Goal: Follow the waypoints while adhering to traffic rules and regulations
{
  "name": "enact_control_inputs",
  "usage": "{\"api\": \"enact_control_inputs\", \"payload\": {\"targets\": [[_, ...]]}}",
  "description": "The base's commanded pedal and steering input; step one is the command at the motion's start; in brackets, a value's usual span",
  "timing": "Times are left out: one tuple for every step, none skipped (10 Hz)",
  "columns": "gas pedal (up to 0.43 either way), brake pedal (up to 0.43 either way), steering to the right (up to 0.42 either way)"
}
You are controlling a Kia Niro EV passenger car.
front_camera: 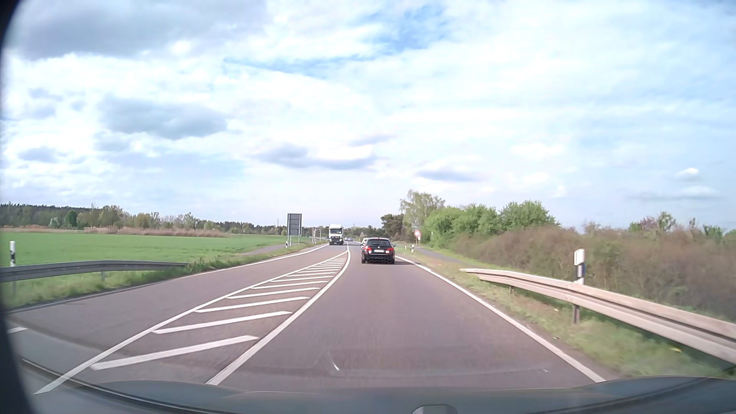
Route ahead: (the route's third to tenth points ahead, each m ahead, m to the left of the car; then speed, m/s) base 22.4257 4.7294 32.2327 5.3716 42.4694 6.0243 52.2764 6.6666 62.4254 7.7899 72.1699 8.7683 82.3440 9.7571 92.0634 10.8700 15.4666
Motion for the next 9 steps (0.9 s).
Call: {"api": "enact_control_inputs", "payload": {"targets": [[0.311,0.0,-0.026],[0.311,0.0,-0.021],[0.311,0.0,-0.014],[0.311,0.0,-0.011],[0.311,0.0,-0.01],[0.311,0.0,-0.01],[0.311,0.0,-0.01],[0.311,0.0,-0.012],[0.311,0.0,-0.014]]}}
